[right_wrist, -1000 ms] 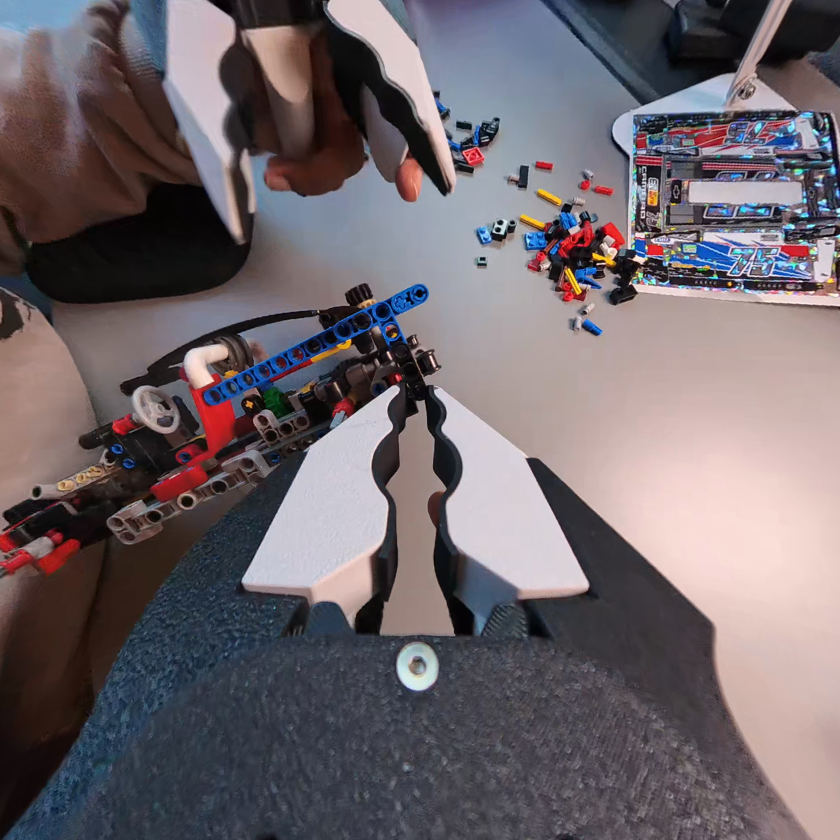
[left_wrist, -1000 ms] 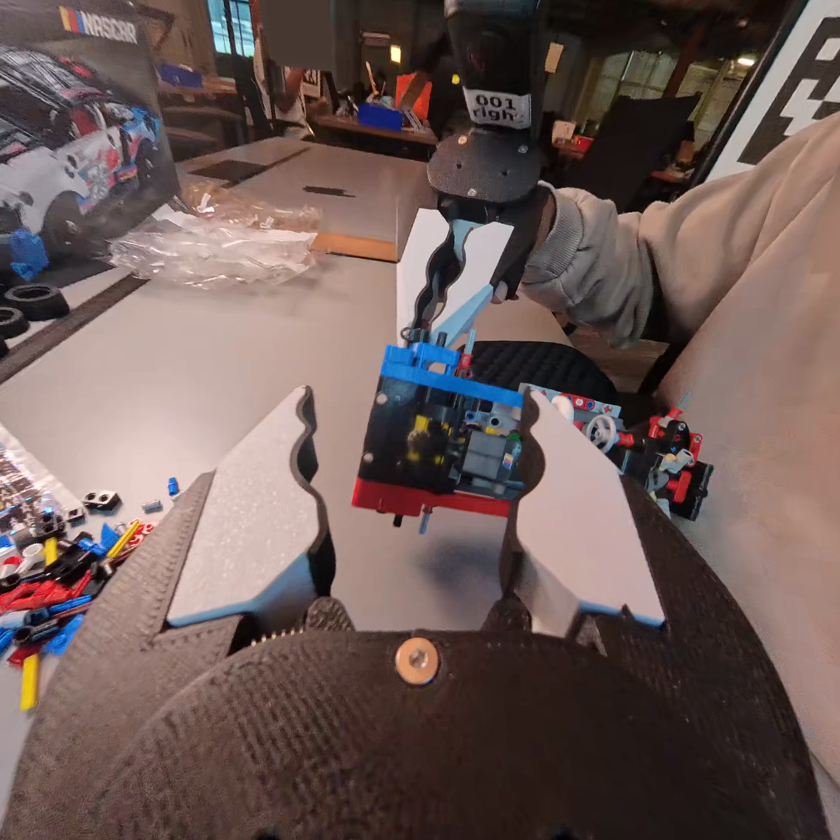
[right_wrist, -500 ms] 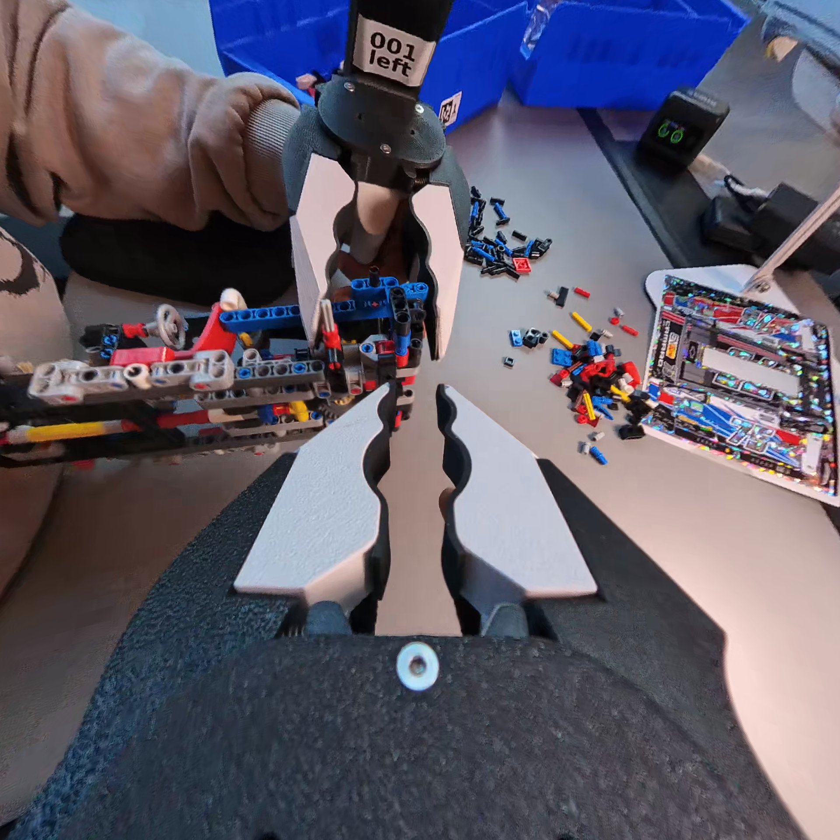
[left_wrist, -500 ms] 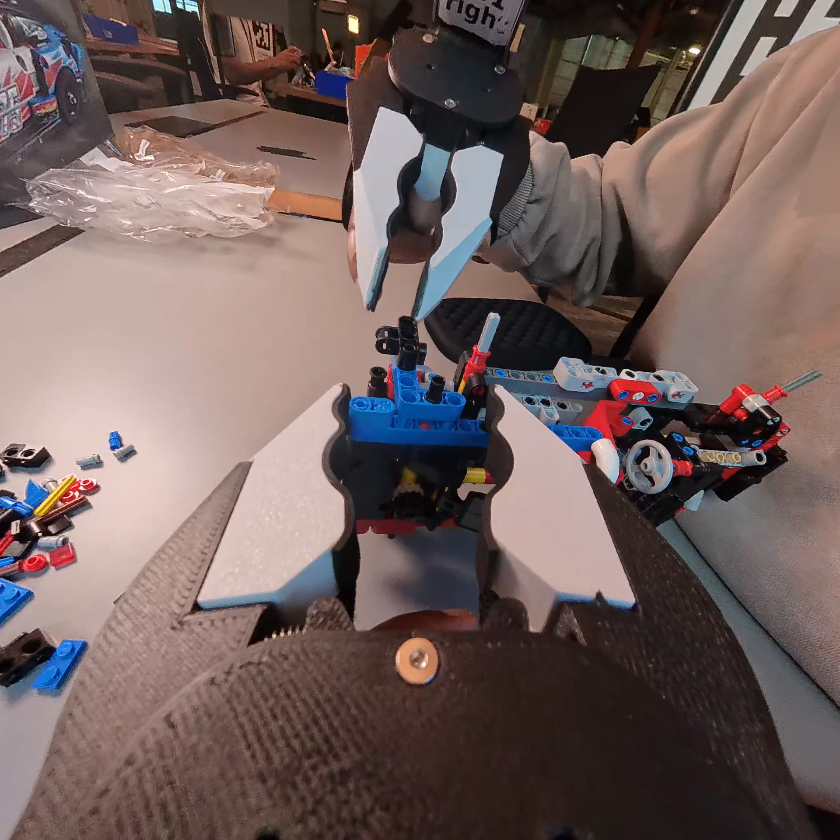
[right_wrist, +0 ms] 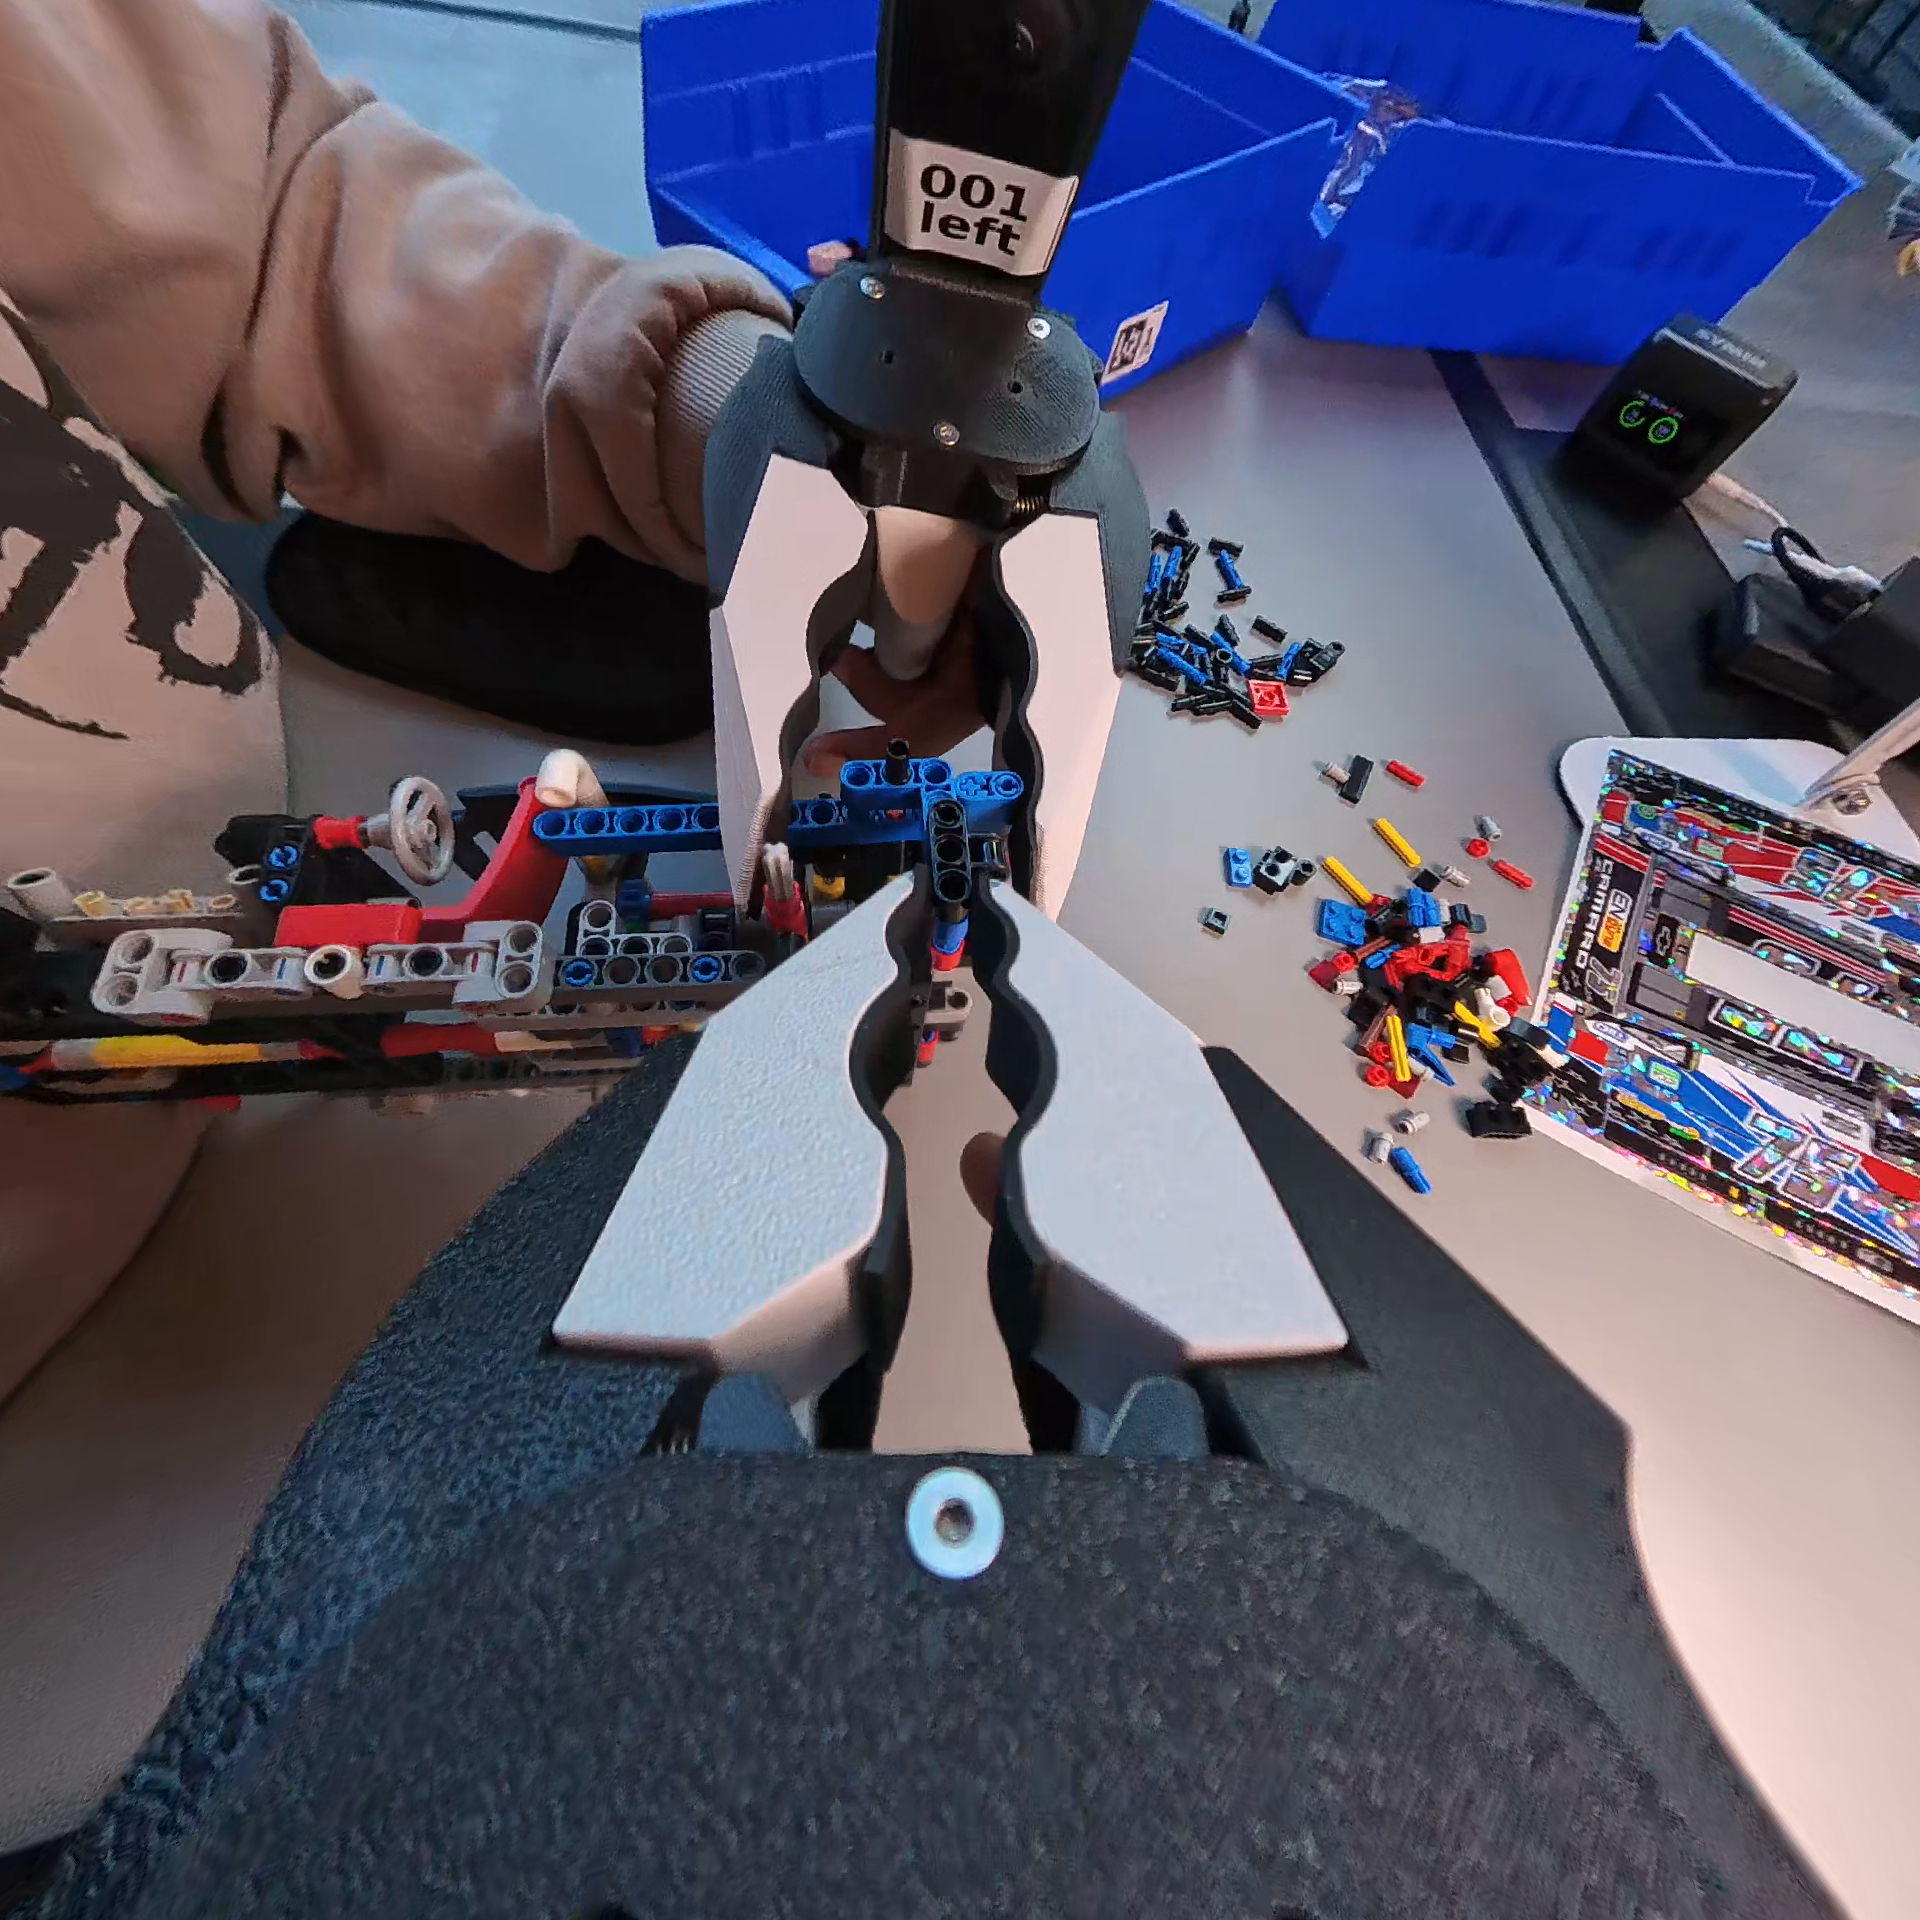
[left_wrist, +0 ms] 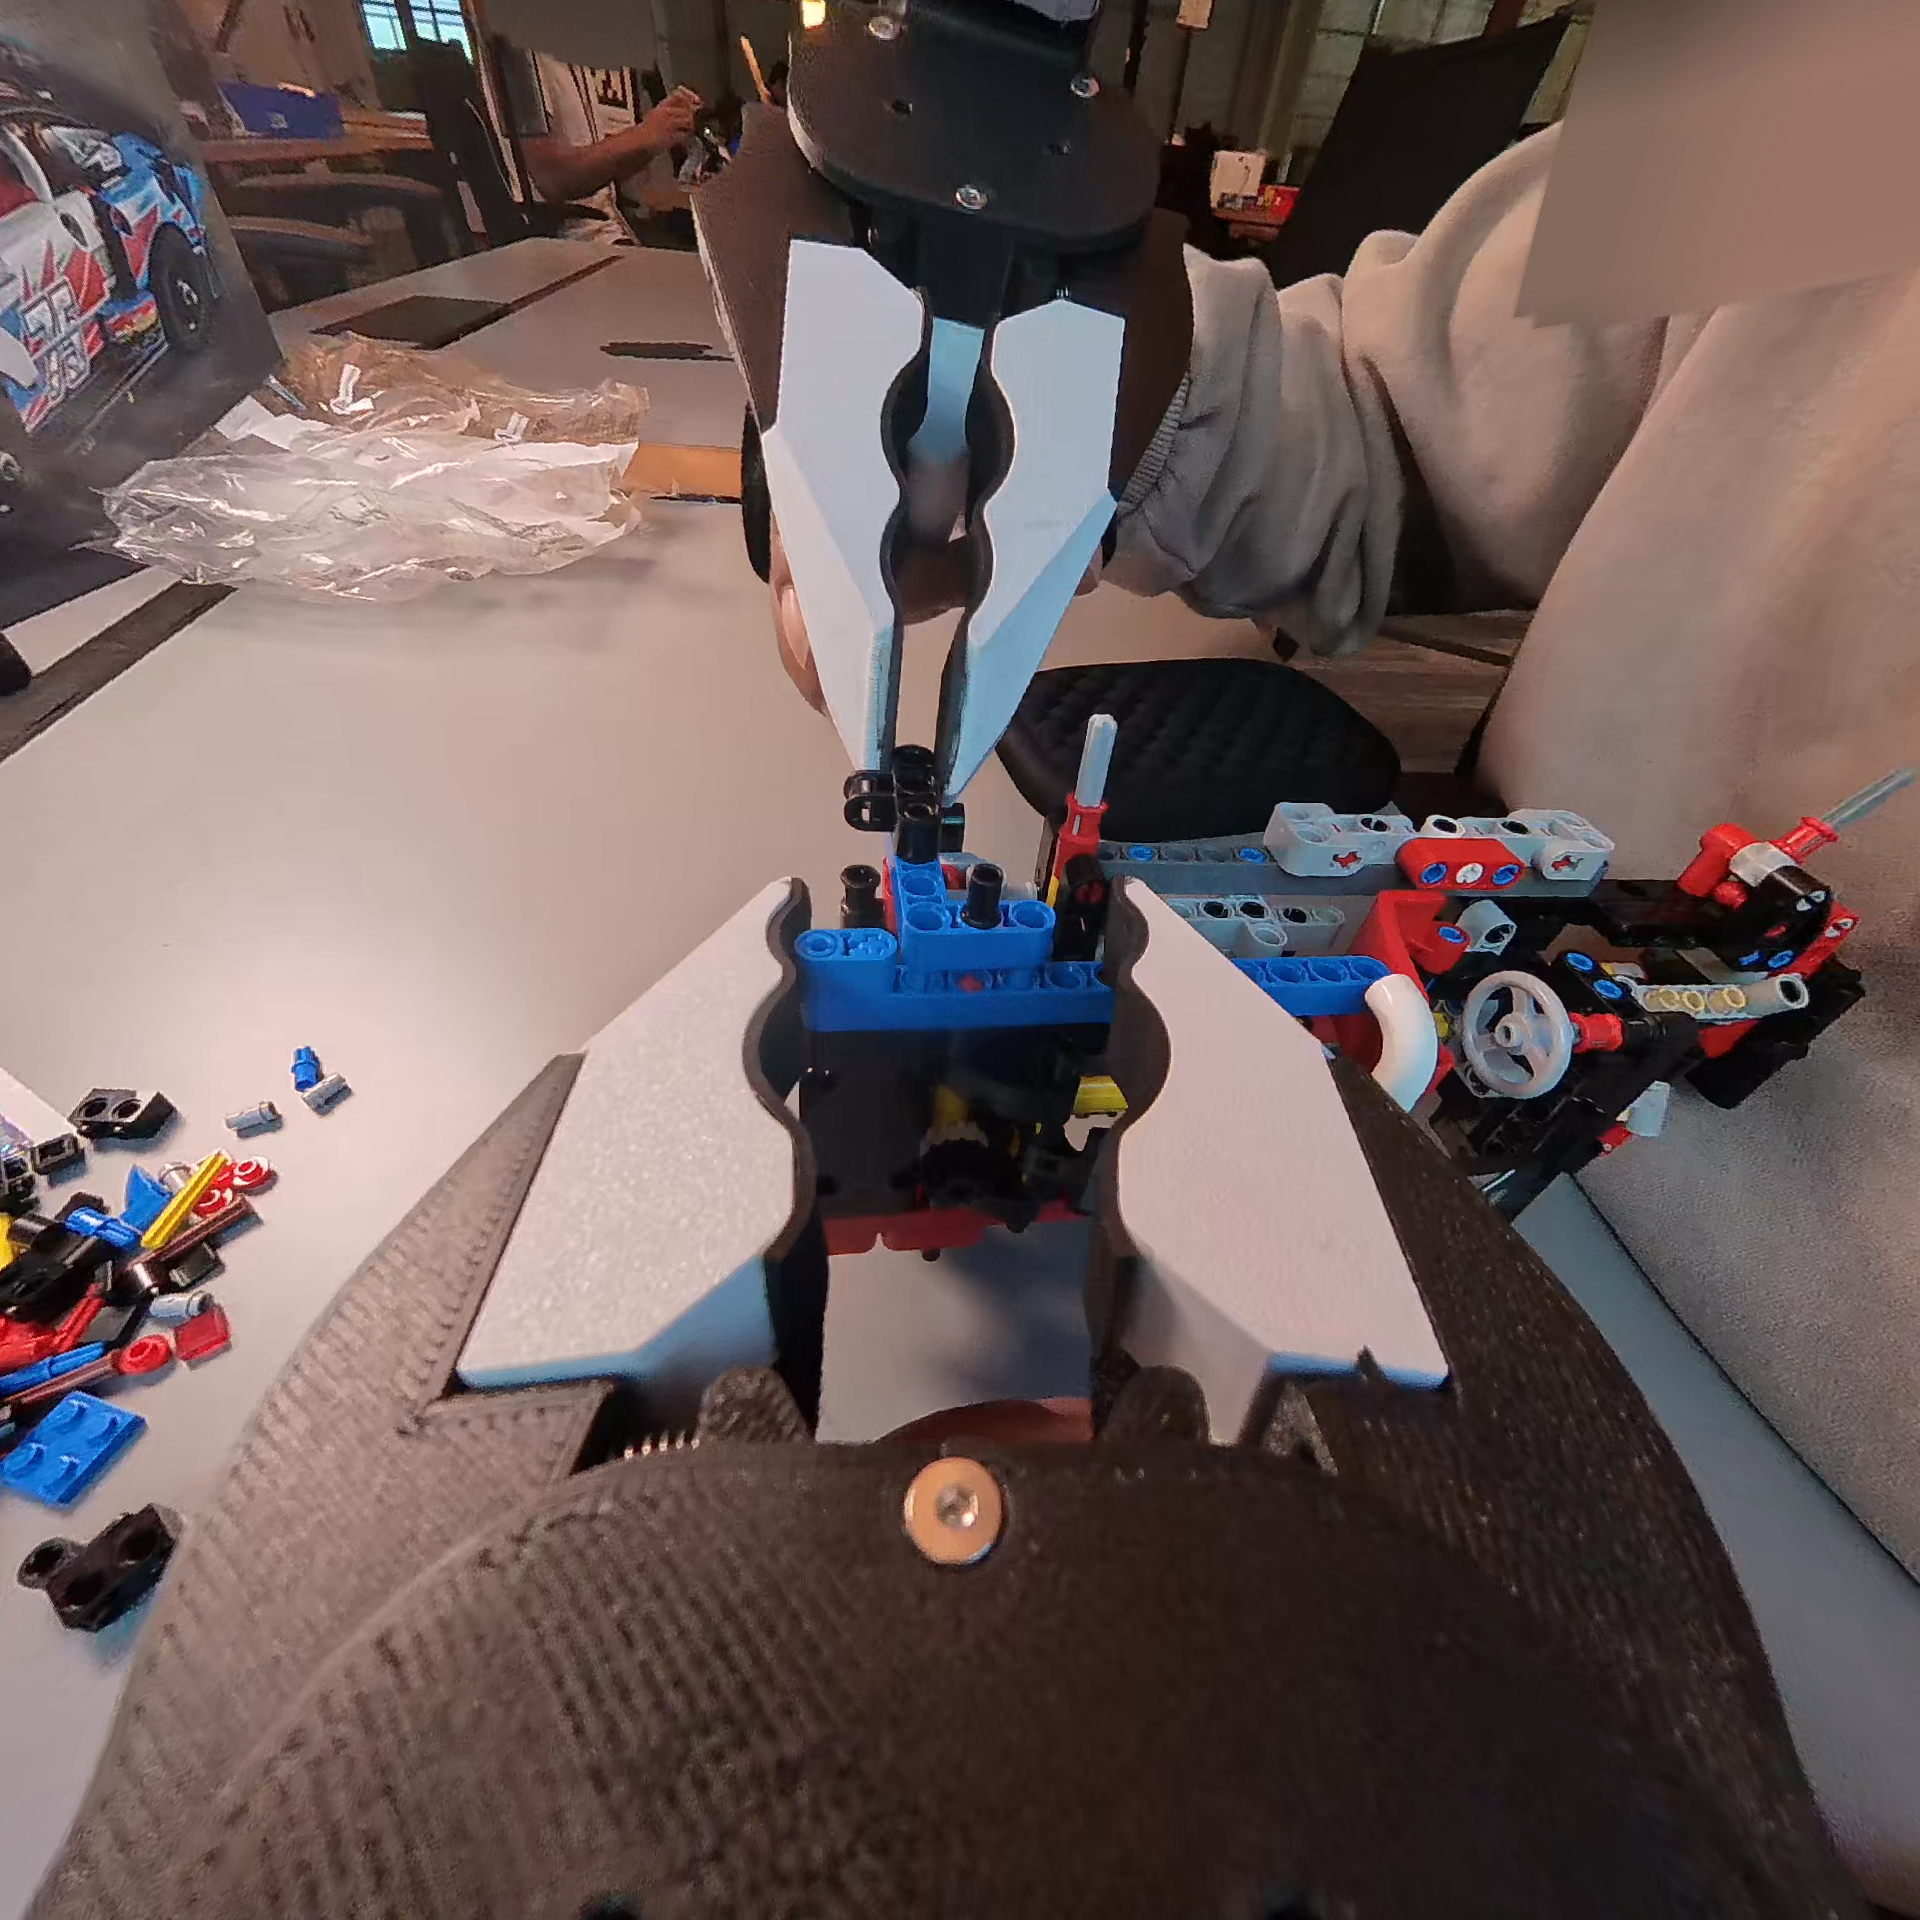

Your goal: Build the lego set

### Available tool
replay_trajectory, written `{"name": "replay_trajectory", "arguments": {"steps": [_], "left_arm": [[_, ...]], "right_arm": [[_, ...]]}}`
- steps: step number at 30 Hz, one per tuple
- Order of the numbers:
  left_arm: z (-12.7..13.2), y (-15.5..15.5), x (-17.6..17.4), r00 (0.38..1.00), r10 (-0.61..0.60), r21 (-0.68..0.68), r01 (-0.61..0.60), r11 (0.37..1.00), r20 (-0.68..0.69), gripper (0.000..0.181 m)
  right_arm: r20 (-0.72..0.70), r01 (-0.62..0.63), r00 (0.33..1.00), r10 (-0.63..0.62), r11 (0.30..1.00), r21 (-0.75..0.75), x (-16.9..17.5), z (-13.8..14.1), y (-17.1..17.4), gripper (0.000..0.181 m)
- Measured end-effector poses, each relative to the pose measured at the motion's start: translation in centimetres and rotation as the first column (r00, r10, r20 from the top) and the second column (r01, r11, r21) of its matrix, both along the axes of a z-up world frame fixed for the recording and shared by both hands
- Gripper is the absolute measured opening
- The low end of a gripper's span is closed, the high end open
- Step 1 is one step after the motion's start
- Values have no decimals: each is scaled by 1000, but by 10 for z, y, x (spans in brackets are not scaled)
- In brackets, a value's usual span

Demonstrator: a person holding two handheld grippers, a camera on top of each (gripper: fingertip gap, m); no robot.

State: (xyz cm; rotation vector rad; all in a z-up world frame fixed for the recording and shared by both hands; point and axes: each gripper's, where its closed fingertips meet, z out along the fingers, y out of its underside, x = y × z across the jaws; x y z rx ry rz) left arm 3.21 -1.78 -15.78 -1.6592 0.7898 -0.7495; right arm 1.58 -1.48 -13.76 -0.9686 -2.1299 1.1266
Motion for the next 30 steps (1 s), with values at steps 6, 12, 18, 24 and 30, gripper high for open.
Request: {"name": "replay_trajectory", "arguments": {"steps": [6, 12, 18, 24, 30], "left_arm": [[0, 5, 2, 1000, 19, -2, -19, 1000, -7, 53], [-1, -6, 21, 995, -43, 88, 51, 995, -87, 18], [7, -4, -2, 999, 28, 86, -25, 996, -31, 32], [2, -8, -34, 997, 70, -122, -68, 990, 19, 76], [-12, -12, -2, 999, 30, -228, -26, 973, 16, 80]], "right_arm": [[118, -22, 993, 20, 1000, 21, 2, -4, 6, 5], [314, -175, 946, 81, 942, 285, 19, -68, 6, 6], [312, -97, 950, 32, 976, 193, 12, -53, 16, 5], [289, -23, 957, 5, 998, 57, 20, -49, 19, 5], [279, -39, 960, -10, 984, 172, 22, -15, 14, 5]]}}
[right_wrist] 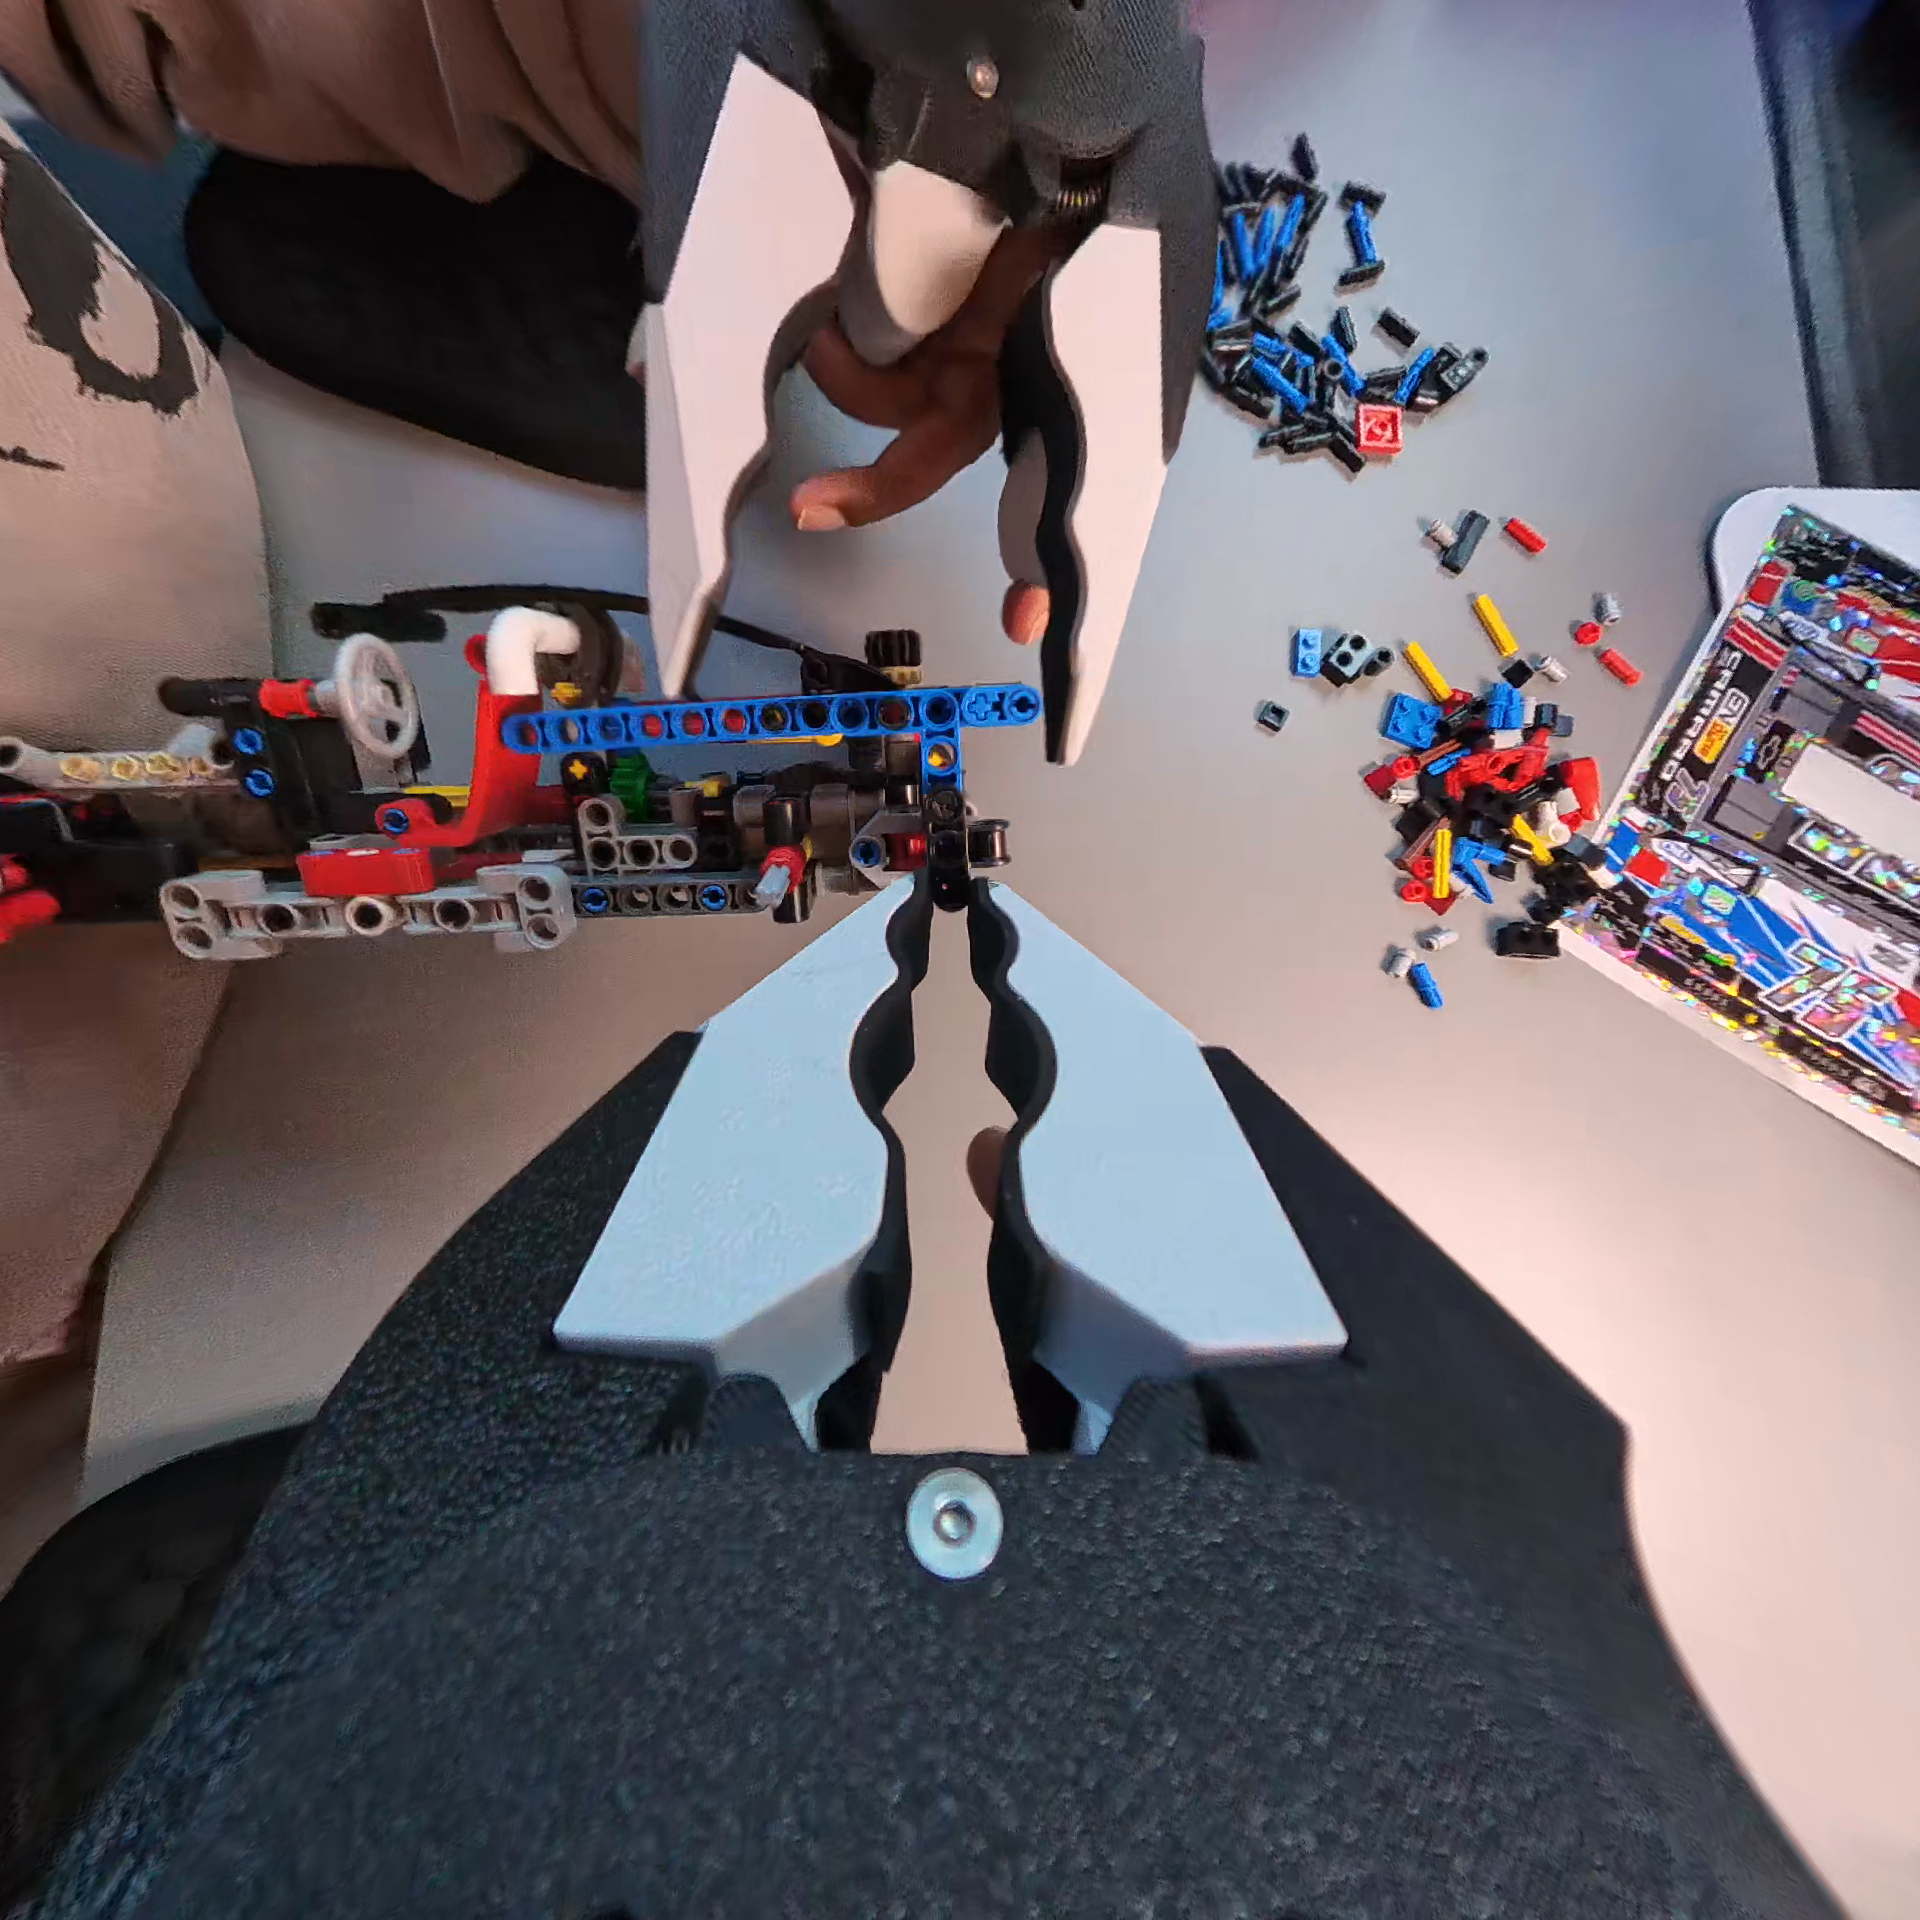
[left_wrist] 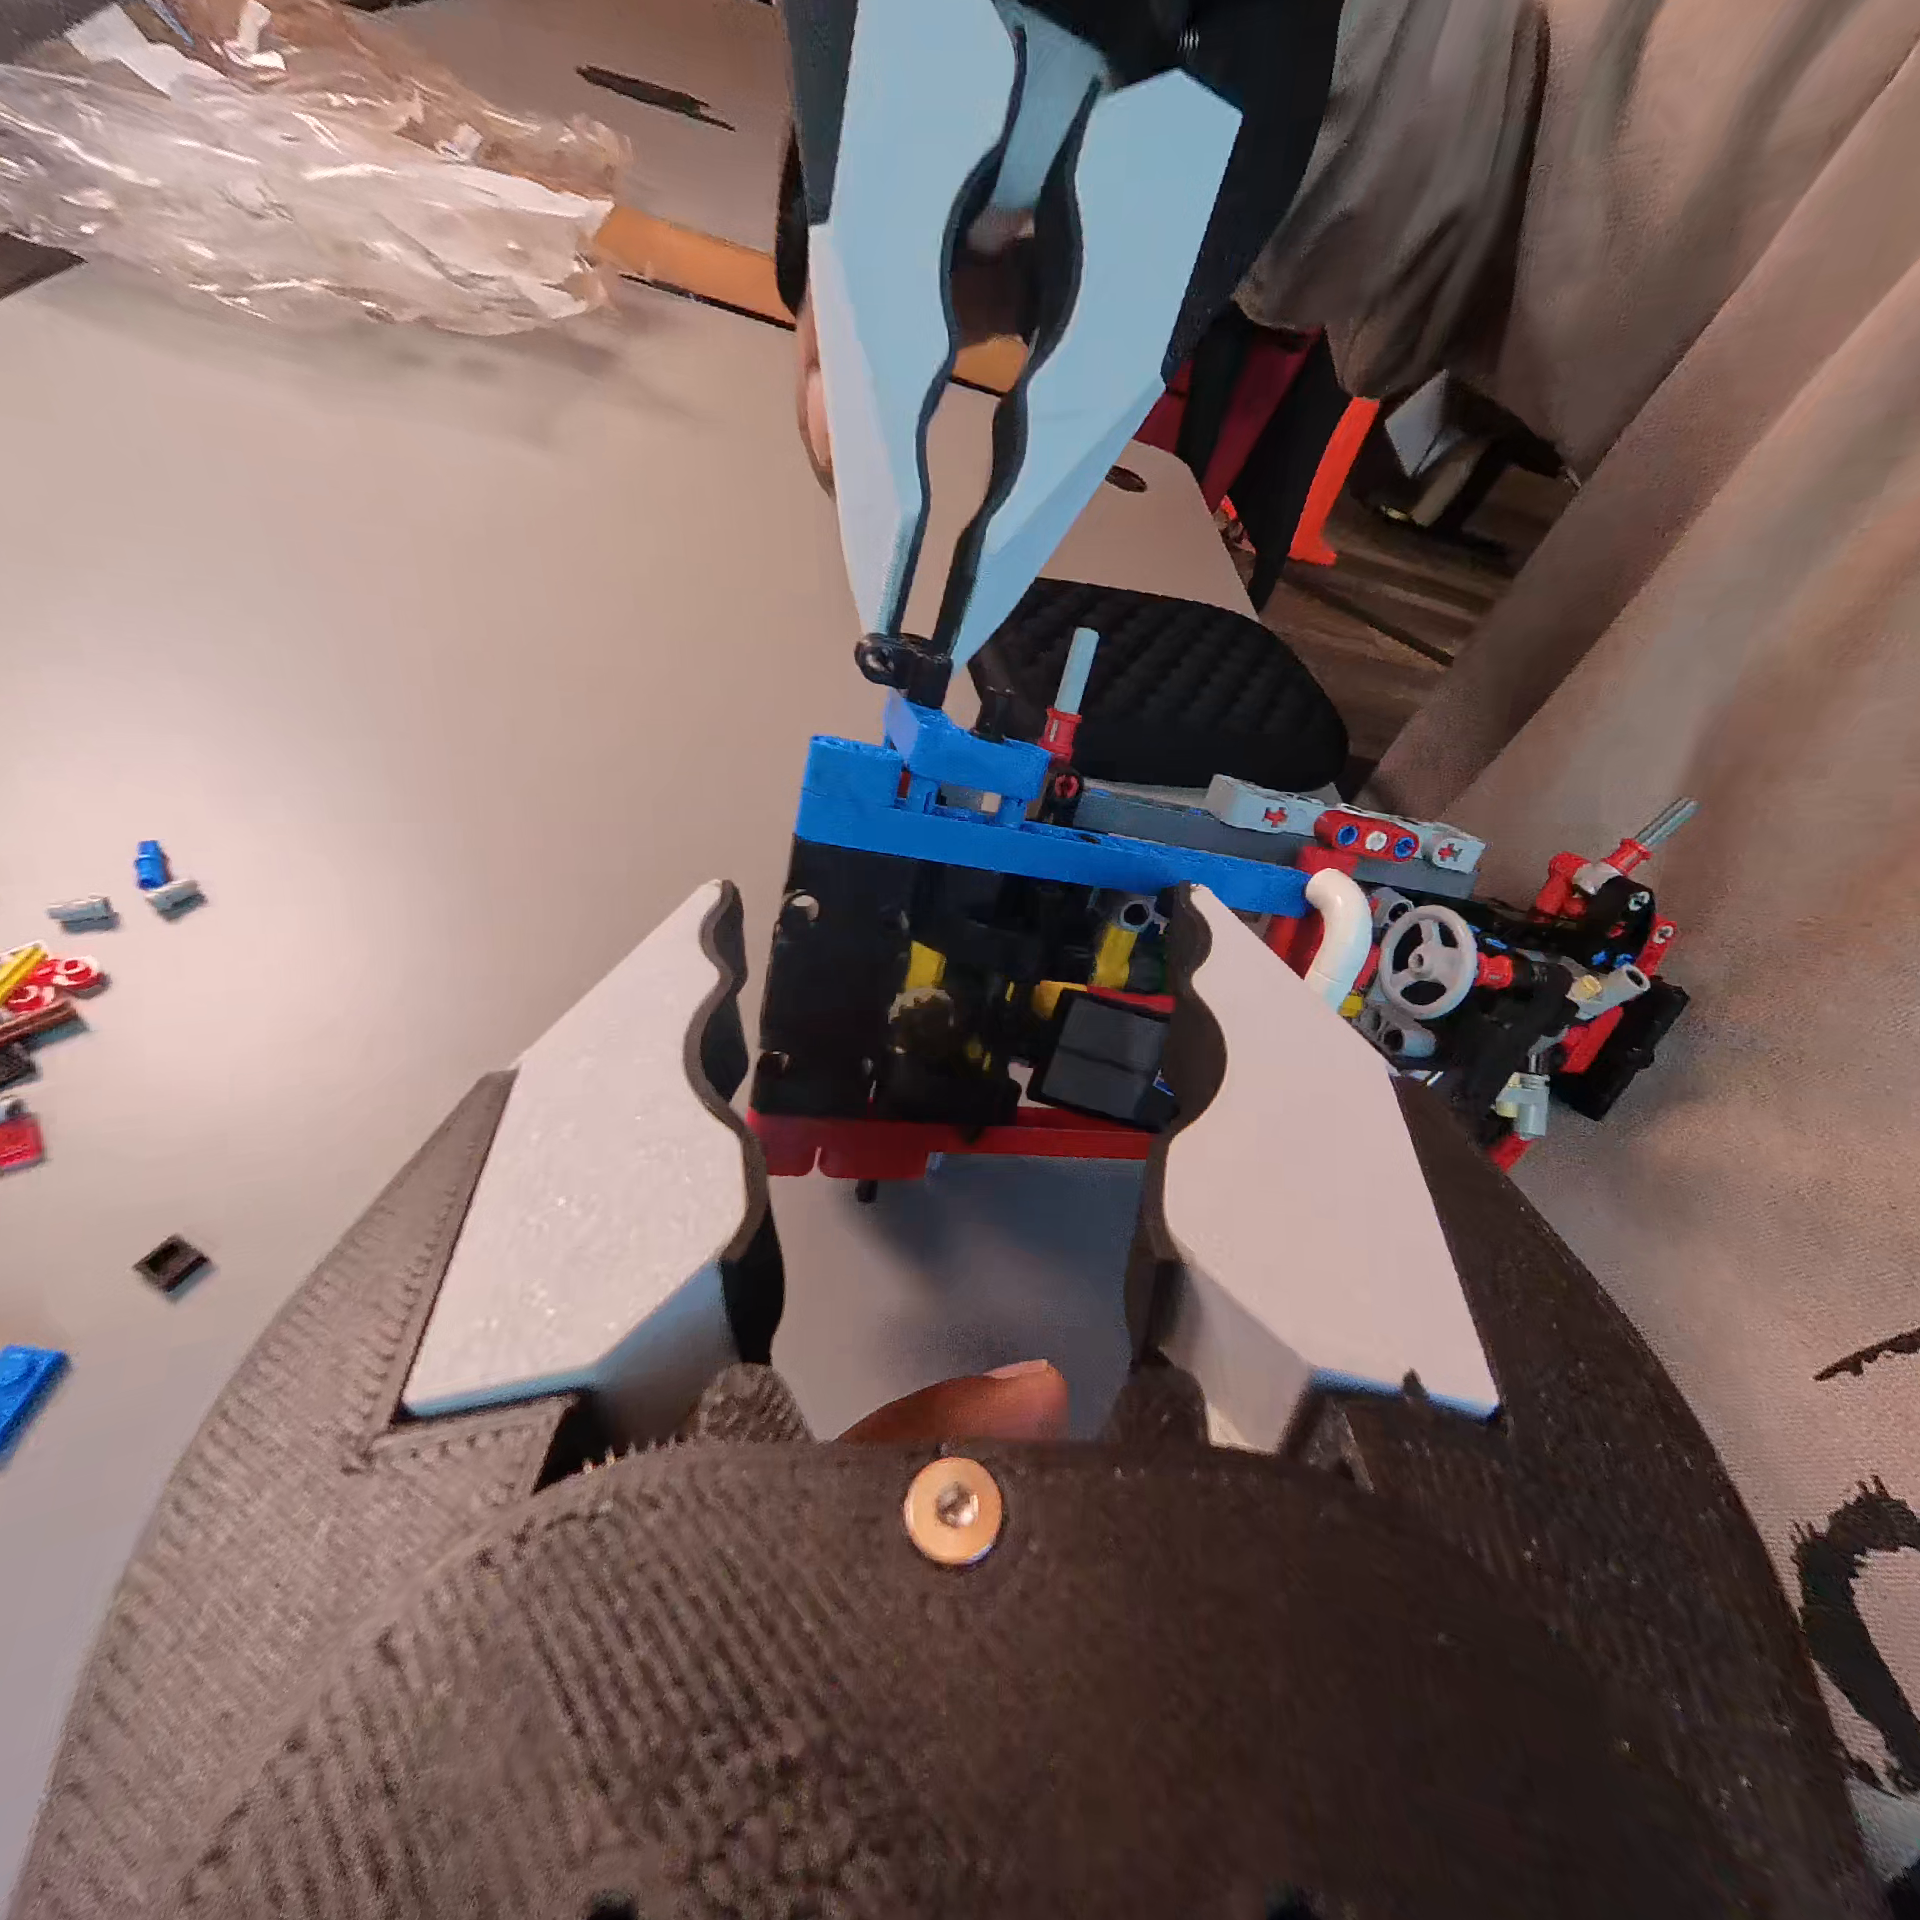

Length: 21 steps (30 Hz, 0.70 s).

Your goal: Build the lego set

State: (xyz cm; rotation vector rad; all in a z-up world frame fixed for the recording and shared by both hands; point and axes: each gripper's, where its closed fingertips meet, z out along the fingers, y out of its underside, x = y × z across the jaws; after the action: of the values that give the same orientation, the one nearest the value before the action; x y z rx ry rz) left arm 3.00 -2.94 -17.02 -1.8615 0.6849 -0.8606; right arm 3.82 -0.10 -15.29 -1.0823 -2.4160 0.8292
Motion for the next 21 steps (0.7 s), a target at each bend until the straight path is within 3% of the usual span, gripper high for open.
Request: {"name": "replay_trajectory", "arguments": {"steps": [7, 13, 21], "left_arm": [[-12, -15, 14, 985, -74, 58, 84, 995, -155, 79], [-12, -11, 8, 974, -8, 139, 40, 990, -226, 61], [-10, -14, 8, 980, 33, 218, 12, 976, -199, 61]], "right_arm": [[79, 19, 997, -25, 997, 78, 5, 4, -13, 5], [75, 29, 997, -37, 995, 100, 0, 8, -22, 5], [88, 10, 996, -21, 992, 123, 3, 6, -25, 7]]}}
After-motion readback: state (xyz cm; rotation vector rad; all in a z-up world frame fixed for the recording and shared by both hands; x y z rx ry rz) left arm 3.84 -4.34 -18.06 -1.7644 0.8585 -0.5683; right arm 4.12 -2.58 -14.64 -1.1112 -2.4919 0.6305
